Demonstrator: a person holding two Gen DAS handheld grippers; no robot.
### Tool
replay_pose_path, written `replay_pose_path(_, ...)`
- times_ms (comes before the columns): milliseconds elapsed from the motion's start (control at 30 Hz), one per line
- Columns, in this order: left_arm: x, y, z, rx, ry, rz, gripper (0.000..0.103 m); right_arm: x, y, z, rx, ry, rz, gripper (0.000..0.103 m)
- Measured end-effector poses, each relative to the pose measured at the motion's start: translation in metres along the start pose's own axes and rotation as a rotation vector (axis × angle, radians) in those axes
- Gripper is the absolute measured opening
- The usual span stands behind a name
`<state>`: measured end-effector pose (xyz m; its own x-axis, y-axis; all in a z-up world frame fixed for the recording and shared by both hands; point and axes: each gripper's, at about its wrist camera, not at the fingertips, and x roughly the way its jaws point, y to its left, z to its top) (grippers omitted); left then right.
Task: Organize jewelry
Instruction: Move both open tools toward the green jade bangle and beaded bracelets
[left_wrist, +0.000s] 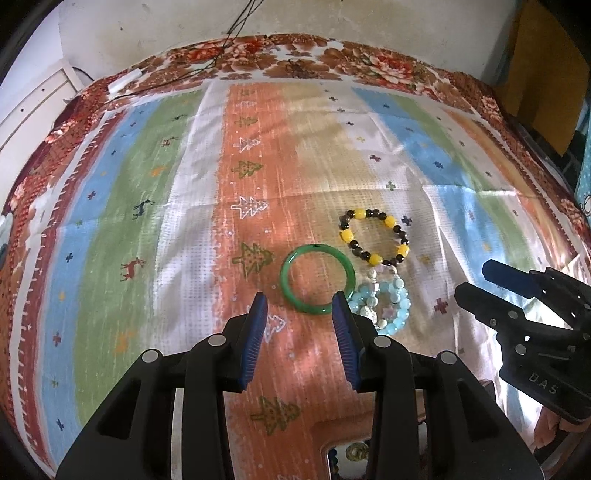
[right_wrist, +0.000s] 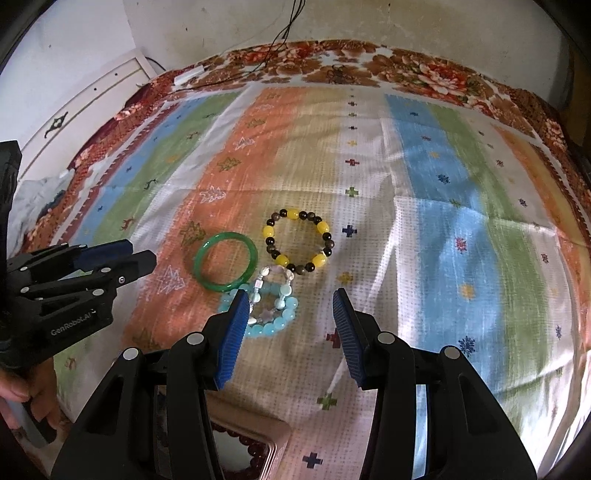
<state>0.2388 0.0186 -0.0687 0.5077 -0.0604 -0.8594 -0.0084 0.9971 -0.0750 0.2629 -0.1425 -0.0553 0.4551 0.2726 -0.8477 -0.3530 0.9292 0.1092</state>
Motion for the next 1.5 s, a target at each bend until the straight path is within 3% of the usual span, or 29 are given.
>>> replay_pose_path(433, 0.031, 0.005, 0.011, 0.010, 0.057, 0.010, 0.036, 0.032, -0.005, 0.011, -0.006, 0.085, 0.027, 0.047)
replay_pose_path(1500, 0.072, 0.005, 0.018, 0.054, 0.124, 0.026, 0.037, 0.082, -0.011, 0.024, -0.035, 0.171, -0.006, 0.047)
